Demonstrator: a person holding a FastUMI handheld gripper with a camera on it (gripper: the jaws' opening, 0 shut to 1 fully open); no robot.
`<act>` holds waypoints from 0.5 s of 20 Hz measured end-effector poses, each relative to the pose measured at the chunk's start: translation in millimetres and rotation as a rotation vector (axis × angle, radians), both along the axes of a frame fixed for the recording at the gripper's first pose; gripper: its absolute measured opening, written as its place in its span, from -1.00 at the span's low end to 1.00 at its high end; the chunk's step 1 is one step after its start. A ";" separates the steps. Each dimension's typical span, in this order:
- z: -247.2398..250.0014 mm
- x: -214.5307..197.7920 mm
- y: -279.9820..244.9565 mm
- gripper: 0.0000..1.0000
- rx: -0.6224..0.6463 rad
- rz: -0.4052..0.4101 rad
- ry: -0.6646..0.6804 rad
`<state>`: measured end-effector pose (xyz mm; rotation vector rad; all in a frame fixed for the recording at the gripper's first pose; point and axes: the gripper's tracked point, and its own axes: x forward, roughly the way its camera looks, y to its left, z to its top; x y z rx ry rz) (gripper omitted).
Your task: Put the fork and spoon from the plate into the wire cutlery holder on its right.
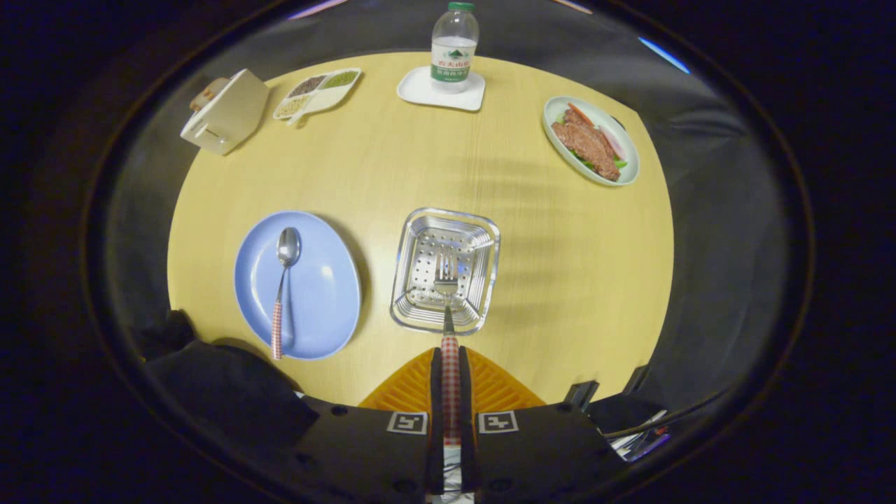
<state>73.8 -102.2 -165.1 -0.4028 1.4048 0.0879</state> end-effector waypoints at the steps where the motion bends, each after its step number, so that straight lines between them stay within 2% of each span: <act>1: -2.8 4.9 1.0 -0.76 -0.002 -0.003 0.009; 4: -9.4 15.2 -0.3 -0.71 -0.016 -0.010 0.024; 10: 7.6 31.0 4.7 0.24 0.022 -0.013 -0.062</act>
